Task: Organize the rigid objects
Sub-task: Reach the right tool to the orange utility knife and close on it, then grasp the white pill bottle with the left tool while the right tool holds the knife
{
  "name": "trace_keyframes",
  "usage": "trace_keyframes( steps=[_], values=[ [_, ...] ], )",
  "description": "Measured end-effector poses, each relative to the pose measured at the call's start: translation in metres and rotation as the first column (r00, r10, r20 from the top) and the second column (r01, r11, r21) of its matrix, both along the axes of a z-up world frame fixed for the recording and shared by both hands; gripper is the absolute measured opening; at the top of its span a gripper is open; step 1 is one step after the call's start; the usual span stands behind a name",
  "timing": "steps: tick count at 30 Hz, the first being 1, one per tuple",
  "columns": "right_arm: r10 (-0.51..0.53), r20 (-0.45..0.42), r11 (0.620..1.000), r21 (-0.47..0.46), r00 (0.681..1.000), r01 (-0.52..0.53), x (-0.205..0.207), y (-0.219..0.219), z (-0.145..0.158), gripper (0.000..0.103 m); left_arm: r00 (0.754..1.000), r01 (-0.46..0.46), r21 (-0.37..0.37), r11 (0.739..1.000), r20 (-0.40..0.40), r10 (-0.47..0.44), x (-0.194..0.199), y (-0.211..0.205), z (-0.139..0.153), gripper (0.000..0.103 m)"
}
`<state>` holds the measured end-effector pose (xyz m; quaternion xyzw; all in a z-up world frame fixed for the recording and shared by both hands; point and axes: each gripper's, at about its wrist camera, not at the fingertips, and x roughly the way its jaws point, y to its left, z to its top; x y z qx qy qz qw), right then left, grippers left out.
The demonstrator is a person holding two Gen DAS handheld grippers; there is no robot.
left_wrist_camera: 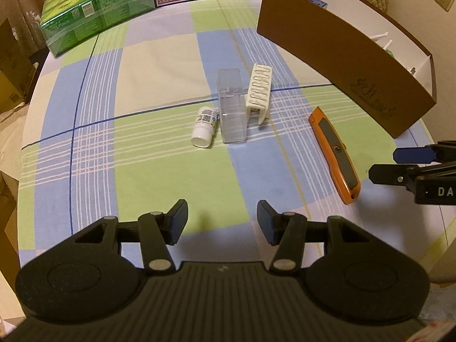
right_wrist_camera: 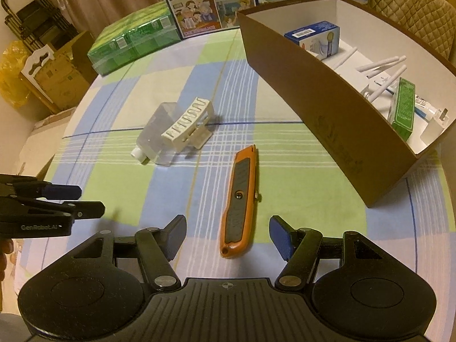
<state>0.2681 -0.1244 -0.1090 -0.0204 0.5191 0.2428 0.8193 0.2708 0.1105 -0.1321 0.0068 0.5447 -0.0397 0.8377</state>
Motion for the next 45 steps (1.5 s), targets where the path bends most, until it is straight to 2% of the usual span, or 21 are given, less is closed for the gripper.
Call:
trace_keyframes(
  steps=[10, 20, 21, 23, 28, 34, 40, 45],
  values=[
    [0.001, 0.010, 0.999, -0.052, 1.000, -0.001, 0.016, 0.012, -0.037, 0.062, 1.000, -0.020, 0.016, 1.000, 0.003, 0.020, 0.009, 0.011, -0.009, 0.049],
    [-0.012, 0.061, 0.992, -0.125, 0.998, 0.020, 0.023, 0.029, -0.071, 0.048, 0.999, -0.043, 0.026, 0.999, -0.007, 0.043, 0.019, 0.023, -0.022, 0.049],
    [-0.004, 0.075, 0.991, -0.133, 0.997, 0.014, 0.022, 0.031, -0.072, 0.047, 0.999, -0.041, 0.028, 0.999, -0.007, 0.041, 0.020, 0.023, -0.023, 0.049],
    [0.022, 0.107, 0.990, -0.141, 0.994, -0.007, 0.021, 0.035, -0.073, 0.037, 0.999, -0.035, 0.033, 0.999, -0.006, 0.035, 0.023, 0.024, -0.026, 0.049],
    [0.008, 0.131, 0.989, -0.149, 0.991, 0.012, 0.024, 0.034, -0.074, 0.031, 1.000, -0.011, 0.044, 0.999, 0.009, 0.010, 0.032, 0.025, -0.031, 0.049],
    [-0.053, 0.135, 0.987, -0.143, 0.990, 0.072, 0.035, 0.023, -0.072, 0.031, 0.999, 0.032, 0.061, 0.998, 0.040, -0.035, 0.045, 0.025, -0.042, 0.048],
    [-0.094, 0.135, 0.984, -0.136, 0.986, 0.112, 0.046, 0.015, -0.070, 0.031, 0.994, 0.087, 0.045, 0.995, 0.063, -0.090, 0.066, 0.023, -0.053, 0.048],
    [-0.100, 0.133, 0.985, -0.124, 0.986, 0.117, 0.049, 0.013, -0.071, 0.031, 0.988, 0.129, 0.049, 0.990, 0.079, -0.133, 0.082, 0.021, -0.059, 0.042]
  ],
)
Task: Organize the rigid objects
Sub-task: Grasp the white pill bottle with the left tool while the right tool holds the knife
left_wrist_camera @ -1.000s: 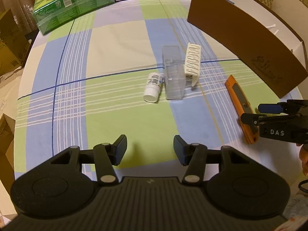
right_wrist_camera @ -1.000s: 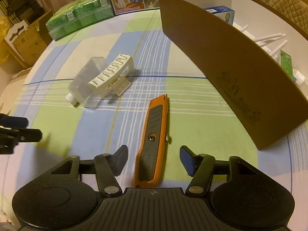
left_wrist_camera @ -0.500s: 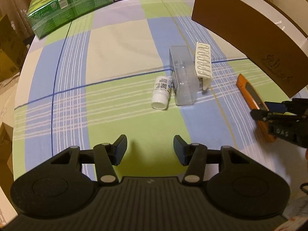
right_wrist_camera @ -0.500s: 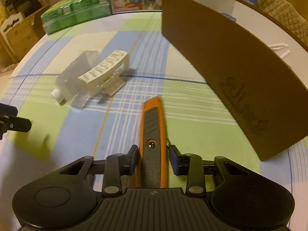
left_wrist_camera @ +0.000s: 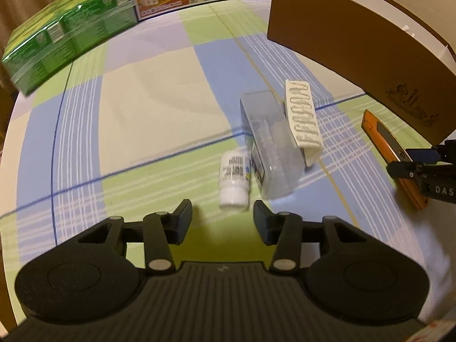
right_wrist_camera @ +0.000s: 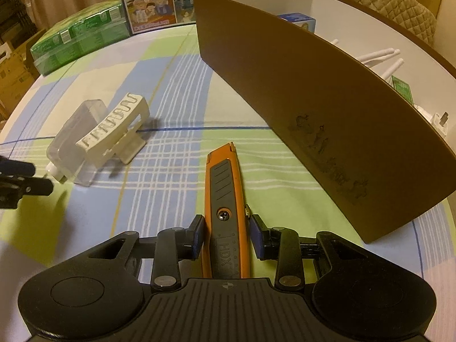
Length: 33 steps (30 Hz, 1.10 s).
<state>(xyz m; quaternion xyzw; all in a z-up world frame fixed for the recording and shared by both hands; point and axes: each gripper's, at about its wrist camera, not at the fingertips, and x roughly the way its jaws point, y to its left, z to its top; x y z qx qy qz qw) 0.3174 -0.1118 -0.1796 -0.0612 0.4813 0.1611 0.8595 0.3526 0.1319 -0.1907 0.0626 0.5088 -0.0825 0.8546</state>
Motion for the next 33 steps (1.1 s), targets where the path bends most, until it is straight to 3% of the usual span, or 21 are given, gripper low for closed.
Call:
trace_keyframes(
  steps=[4, 8, 15, 25, 30, 33],
  values=[
    [0.009, 0.005, 1.000, -0.005, 1.000, -0.009, 0.000, 0.001, -0.001, 0.031, 1.000, 0.021, -0.010, 1.000, -0.003, -0.022, 0.012, -0.001, -0.005, 0.039],
    [0.014, 0.009, 1.000, -0.011, 1.000, -0.014, 0.000, 0.002, -0.001, 0.031, 1.000, 0.025, -0.025, 0.999, -0.001, -0.025, 0.016, -0.002, -0.010, 0.022],
    [0.045, 0.014, 0.999, -0.020, 0.999, -0.045, -0.002, 0.001, -0.001, 0.031, 1.000, -0.023, -0.023, 0.999, 0.006, 0.024, -0.002, 0.004, -0.008, 0.022],
    [0.075, -0.007, 0.997, -0.033, 0.997, -0.075, -0.013, -0.002, 0.001, 0.029, 0.992, -0.110, -0.054, 0.992, -0.061, 0.107, -0.060, 0.005, -0.002, 0.022],
    [0.079, -0.021, 0.996, -0.039, 0.997, -0.080, -0.025, -0.008, 0.003, 0.029, 0.990, -0.127, -0.059, 0.990, -0.069, 0.123, -0.061, 0.003, -0.003, 0.022],
    [0.066, -0.024, 0.997, -0.032, 0.998, -0.067, -0.028, -0.011, 0.004, 0.030, 0.989, -0.132, -0.050, 0.990, -0.073, 0.128, -0.053, 0.002, -0.003, 0.032]
  ],
)
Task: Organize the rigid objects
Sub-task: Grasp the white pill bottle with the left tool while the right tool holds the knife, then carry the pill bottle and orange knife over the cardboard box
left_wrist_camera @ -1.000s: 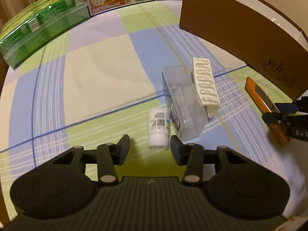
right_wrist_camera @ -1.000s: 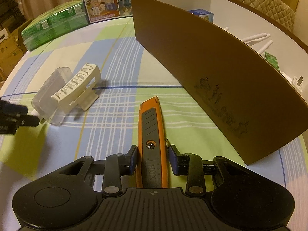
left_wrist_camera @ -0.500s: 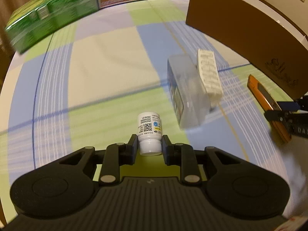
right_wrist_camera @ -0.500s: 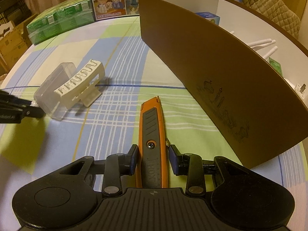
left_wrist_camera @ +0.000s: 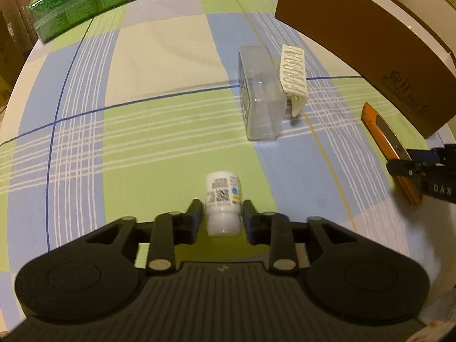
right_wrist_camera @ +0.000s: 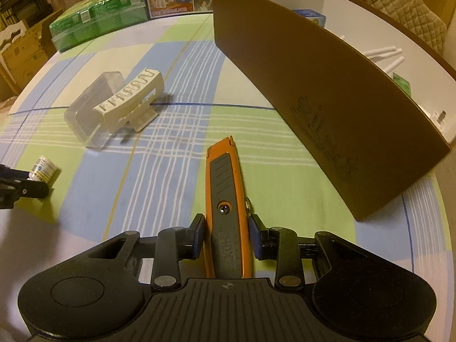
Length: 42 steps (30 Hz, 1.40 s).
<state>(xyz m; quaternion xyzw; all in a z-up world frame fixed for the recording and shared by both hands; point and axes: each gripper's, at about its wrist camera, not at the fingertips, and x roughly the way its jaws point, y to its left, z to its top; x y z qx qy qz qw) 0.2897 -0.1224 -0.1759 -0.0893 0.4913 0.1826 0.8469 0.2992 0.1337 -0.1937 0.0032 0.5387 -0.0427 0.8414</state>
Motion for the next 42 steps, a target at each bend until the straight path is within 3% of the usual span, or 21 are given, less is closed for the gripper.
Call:
trace_keyframes(
  steps=[4, 7, 9, 15, 18, 34, 42],
  values=[
    [-0.033, 0.001, 0.999, -0.032, 0.999, 0.033, 0.001, -0.001, -0.001, 0.052, 1.000, 0.003, 0.013, 1.000, 0.001, -0.003, 0.008, -0.003, 0.000, 0.033],
    [-0.060, 0.003, 0.998, 0.000, 0.998, 0.060, 0.003, -0.007, -0.001, 0.053, 1.000, 0.020, 0.025, 0.999, -0.001, -0.020, 0.010, -0.006, -0.003, 0.031],
    [-0.054, 0.011, 0.999, -0.005, 0.998, 0.054, 0.003, -0.006, -0.002, 0.053, 1.000, 0.031, 0.039, 0.999, 0.006, -0.031, 0.010, -0.009, -0.003, 0.023],
    [-0.046, 0.039, 0.999, -0.013, 0.998, 0.047, 0.006, 0.000, -0.004, 0.052, 1.000, 0.025, 0.047, 0.999, 0.003, -0.025, 0.013, -0.012, -0.003, 0.023],
    [-0.004, 0.044, 1.000, -0.006, 0.999, 0.004, 0.006, 0.005, -0.003, 0.032, 1.000, 0.026, 0.053, 0.998, 0.001, -0.026, 0.014, -0.013, -0.003, 0.023],
    [-0.001, 0.040, 1.000, -0.011, 0.999, 0.001, 0.006, 0.008, -0.004, 0.031, 0.999, 0.039, 0.068, 0.997, -0.006, -0.038, 0.009, -0.019, -0.001, 0.022],
    [0.027, 0.028, 0.999, 0.021, 0.999, -0.027, -0.002, 0.008, 0.007, 0.031, 0.999, 0.045, 0.060, 0.997, 0.011, -0.046, -0.003, -0.024, 0.013, 0.022]
  ],
)
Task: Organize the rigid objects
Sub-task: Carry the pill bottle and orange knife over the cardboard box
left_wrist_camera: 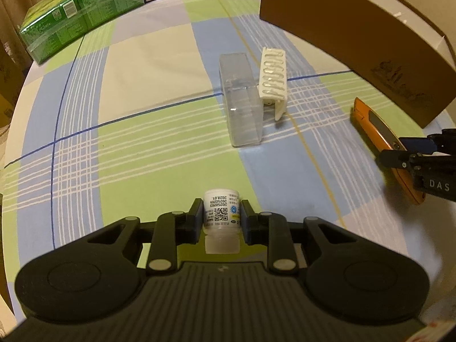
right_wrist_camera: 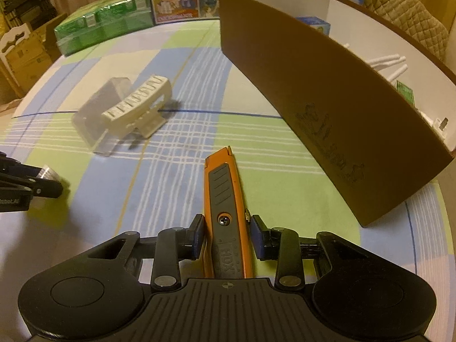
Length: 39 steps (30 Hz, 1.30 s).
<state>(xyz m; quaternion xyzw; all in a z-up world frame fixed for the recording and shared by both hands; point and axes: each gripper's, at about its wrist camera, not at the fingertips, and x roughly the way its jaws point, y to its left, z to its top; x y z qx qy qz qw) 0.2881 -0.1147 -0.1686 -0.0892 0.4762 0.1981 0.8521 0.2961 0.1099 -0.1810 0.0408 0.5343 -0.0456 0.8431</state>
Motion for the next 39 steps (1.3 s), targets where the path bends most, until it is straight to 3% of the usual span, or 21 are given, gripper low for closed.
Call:
trace_keyframes(
  steps=[12, 24, 32, 39],
  values=[
    [-0.049, 0.014, 0.996, 0.080, 0.999, 0.048, -0.005, -0.012, 0.058, 0.031, 0.991, 0.100, -0.038, 0.994, 0.096, -0.096, 0.004, -0.035, 0.064, 0.022],
    [-0.185, 0.075, 0.966, 0.199, 0.980, 0.168, 0.011, -0.048, 0.131, 0.031, 0.937, 0.268, -0.060, 0.961, 0.246, -0.246, 0.061, -0.108, 0.117, 0.023],
    [-0.356, 0.095, 0.919, 0.214, 0.930, 0.330, 0.051, -0.086, 0.153, 0.031, 0.906, 0.353, -0.075, 0.933, 0.277, -0.320, 0.113, -0.164, 0.130, 0.023],
    [-0.504, 0.071, 0.850, 0.216, 0.861, 0.480, 0.098, -0.131, 0.145, 0.031, 0.891, 0.403, -0.056, 0.913, 0.252, -0.378, 0.160, -0.203, 0.121, 0.022]
  ],
)
